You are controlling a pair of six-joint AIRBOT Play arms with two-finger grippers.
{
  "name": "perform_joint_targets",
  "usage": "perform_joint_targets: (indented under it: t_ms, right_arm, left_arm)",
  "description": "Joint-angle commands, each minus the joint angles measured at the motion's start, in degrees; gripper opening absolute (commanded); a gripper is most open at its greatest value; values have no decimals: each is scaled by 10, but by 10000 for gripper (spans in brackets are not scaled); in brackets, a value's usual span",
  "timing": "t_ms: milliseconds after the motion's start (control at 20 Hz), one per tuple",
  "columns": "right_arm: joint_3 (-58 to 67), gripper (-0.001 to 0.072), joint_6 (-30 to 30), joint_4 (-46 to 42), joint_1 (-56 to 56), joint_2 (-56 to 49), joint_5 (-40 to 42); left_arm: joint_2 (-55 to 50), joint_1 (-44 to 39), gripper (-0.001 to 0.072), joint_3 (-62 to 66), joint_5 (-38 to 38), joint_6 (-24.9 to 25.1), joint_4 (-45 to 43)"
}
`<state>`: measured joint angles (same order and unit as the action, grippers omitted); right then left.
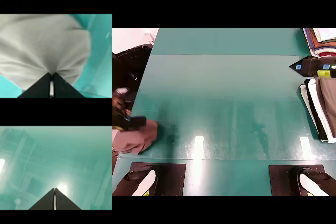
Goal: Fold the shirts.
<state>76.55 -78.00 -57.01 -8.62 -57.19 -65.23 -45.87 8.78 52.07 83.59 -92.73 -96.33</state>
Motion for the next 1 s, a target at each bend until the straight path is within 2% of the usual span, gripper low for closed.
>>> perform_joint_targets:
  t_ms: [0, 100, 200, 350, 500, 750, 800, 850, 900, 950]
  right_arm:
    - [61, 15, 0, -1, 0, 0, 14]
    - [106, 15, 0, -2, 0, 0, 27]
    - [144, 15, 0, -2, 0, 0, 39]
    - [188, 15, 0, -16, 0, 0, 41]
    - [215, 15, 0, -51, 0, 1, 33]
    - [223, 15, 0, -61, 0, 0, 19]
    - [223, 15, 0, -61, 0, 0, 16]
    - [223, 15, 0, -61, 0, 0, 13]
    - [223, 15, 0, -61, 0, 0, 8]
    - [223, 15, 0, -62, 0, 0, 4]
  left_arm:
    - [0, -44, 22, 201, 25, 1, 73]
    - [0, -107, 21, 299, -9, 1, 143]
    - [-7, -183, 20, 363, -43, 1, 148]
    - [-56, -282, 19, 427, -46, -1, 139]
    - [-150, -387, 20, 468, -64, 7, 139]
    - [-343, -531, 26, 501, -150, 80, 143]
    - [-372, -543, 58, 504, -168, 94, 143]
    - [-391, -545, 350, 508, -182, 92, 144]
    - [-400, -541, 559, 513, -187, 87, 142]
    - [-401, -528, 553, 517, -182, 87, 141]
